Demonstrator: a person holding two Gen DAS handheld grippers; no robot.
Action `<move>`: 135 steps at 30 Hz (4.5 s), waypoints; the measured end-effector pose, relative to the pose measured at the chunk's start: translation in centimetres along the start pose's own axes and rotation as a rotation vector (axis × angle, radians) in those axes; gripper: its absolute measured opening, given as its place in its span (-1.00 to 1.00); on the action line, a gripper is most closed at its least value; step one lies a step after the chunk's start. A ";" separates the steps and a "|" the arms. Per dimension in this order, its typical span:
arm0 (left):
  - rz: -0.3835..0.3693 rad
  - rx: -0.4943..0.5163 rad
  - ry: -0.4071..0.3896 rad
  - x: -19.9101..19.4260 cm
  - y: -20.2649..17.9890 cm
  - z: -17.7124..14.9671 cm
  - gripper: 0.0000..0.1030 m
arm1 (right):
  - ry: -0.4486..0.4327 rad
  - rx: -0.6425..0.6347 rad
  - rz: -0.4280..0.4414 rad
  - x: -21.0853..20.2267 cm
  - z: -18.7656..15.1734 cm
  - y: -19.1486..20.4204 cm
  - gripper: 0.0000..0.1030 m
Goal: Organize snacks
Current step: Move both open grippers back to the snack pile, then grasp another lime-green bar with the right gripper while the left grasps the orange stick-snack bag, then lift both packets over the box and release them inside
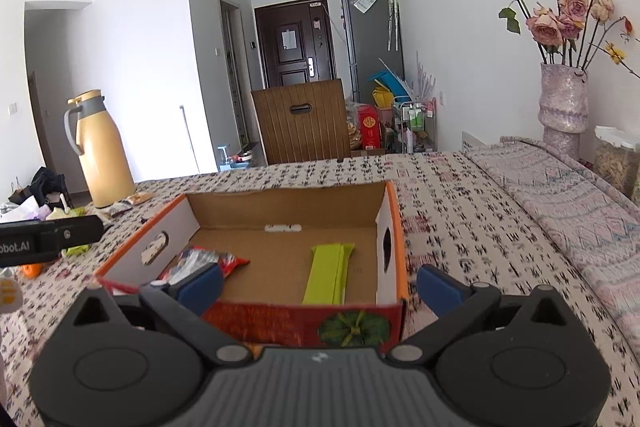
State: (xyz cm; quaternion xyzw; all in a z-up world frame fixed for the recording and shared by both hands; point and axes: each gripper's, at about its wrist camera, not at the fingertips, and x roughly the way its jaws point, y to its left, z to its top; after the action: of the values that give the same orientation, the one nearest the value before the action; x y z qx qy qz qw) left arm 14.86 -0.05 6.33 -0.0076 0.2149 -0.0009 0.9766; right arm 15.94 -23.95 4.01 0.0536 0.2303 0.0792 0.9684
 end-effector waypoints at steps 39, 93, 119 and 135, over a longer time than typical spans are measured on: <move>-0.042 -0.009 0.202 -1.3 0.1 -7.0 1.00 | 0.256 0.089 0.035 -0.8 -8.6 -2.0 -0.24; -0.156 -0.003 0.299 -0.1 -3.1 -6.9 0.01 | 0.130 0.128 0.060 -3.4 -7.7 -3.5 -0.37; -0.157 0.048 0.102 -0.1 -3.8 -0.9 -0.17 | 0.024 0.072 0.104 -1.8 -3.0 -1.3 -0.37; -0.130 0.069 0.067 6.6 -5.3 3.9 -0.17 | -0.069 0.032 0.101 5.0 4.6 -0.6 -0.37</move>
State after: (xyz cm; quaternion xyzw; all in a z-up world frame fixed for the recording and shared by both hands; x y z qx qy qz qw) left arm 22.48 -5.31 7.20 0.0121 0.2462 -0.0717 0.9665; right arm 22.57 -23.94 5.84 0.0835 0.1948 0.1222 0.9696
